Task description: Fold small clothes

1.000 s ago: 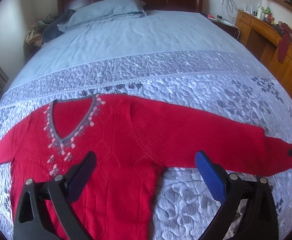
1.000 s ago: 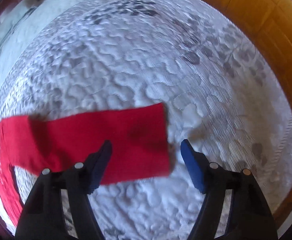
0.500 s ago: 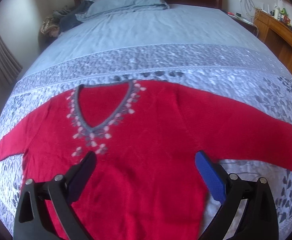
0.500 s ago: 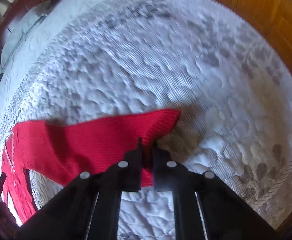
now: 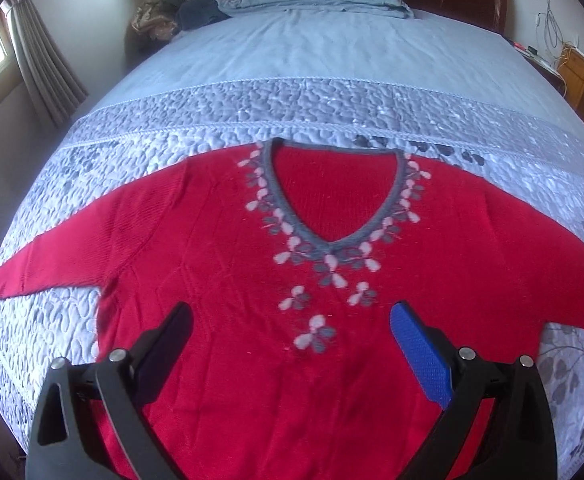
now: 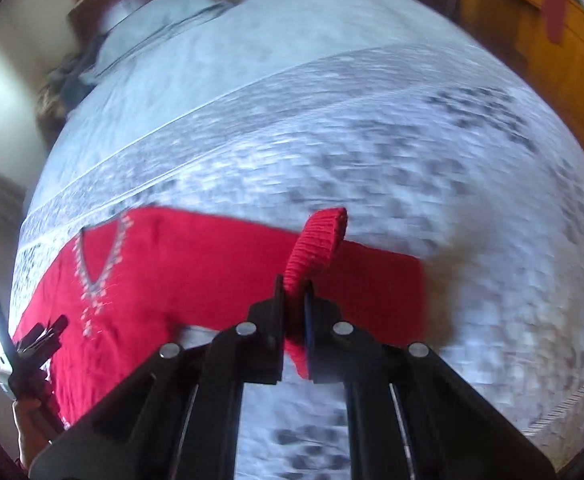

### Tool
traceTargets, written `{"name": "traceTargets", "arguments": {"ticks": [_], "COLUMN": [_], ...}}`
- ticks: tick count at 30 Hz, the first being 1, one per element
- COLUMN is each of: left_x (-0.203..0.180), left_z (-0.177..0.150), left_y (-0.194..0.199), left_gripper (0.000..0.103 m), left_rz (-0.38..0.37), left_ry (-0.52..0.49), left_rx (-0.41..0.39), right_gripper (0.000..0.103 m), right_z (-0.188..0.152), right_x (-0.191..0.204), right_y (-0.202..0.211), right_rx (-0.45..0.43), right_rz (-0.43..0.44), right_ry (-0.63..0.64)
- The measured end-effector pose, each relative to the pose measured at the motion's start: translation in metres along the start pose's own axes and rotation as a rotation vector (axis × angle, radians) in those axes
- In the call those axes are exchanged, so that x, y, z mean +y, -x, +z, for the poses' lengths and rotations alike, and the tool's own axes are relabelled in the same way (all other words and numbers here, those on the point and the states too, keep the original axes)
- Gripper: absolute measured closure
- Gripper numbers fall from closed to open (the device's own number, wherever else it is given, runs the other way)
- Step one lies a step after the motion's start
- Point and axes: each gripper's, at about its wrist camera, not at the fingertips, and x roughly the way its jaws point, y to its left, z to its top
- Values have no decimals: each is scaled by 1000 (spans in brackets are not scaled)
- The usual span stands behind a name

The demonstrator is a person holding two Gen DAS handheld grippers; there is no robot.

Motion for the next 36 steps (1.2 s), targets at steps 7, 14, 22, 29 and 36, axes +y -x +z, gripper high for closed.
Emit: {"name": "traceTargets", "arguments": {"ticks": [7, 14, 22, 29, 36], "left_x": [33, 25, -50, -119, -136], "left_z": [0, 0, -2, -10, -11], "left_y": [-9, -7, -14, -42, -56], "left_gripper": [4, 4, 6, 27, 40], "left_rz": [-34, -172, -482, -585, -591], "left_ry": [13, -9, -61, -81, -19], "left_rx": [24, 44, 172, 329, 349], "right_gripper": [96, 75, 75, 75, 75], "right_z": [-6, -24, -59, -83, -100], "right_x": [109, 125, 51, 20, 11], "right_y": [-50, -73, -48, -37, -37], "right_rx": [74, 106, 57, 22, -7], "right_rz": [126, 195, 111, 85, 75], "right_ry": [104, 83, 37, 39, 61]}}
